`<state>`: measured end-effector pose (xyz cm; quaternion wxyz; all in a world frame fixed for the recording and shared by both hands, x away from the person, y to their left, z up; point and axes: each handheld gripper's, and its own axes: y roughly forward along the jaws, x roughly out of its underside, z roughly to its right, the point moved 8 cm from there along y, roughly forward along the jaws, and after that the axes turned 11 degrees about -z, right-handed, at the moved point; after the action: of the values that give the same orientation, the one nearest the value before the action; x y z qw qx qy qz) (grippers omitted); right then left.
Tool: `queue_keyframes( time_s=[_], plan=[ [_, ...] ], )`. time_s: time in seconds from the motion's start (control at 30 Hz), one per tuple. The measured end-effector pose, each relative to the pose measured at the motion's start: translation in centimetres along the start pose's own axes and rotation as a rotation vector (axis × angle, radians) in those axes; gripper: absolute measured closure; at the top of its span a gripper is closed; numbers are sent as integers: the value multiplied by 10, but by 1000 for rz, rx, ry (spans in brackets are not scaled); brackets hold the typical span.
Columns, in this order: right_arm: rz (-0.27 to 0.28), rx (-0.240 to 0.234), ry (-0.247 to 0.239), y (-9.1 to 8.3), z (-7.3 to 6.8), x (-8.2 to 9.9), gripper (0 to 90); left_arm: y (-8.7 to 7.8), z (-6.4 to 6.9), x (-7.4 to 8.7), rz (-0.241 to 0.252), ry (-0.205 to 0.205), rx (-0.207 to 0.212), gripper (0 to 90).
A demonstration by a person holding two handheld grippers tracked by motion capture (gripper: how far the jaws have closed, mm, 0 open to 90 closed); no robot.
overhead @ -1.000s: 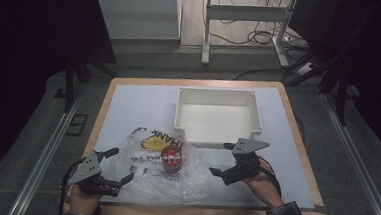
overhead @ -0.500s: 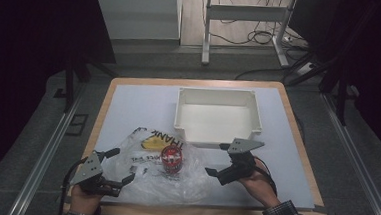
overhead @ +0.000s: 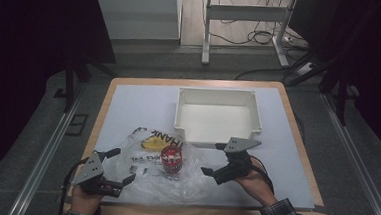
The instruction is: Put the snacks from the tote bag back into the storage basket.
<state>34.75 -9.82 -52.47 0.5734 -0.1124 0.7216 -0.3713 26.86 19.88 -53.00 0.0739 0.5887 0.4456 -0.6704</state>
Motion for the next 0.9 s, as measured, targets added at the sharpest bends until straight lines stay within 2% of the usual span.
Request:
queue_keyframes(
  time_s=[0.33, 0.9],
  plan=[
    [-33, -8, -23, 8, -5, -3, 8, -1, -2, 0, 3, -12, -3, 50],
    [-89, -43, -20, 25, -9, -8, 9, -1, -3, 0, 10, -20, -16, 34]
  ],
)
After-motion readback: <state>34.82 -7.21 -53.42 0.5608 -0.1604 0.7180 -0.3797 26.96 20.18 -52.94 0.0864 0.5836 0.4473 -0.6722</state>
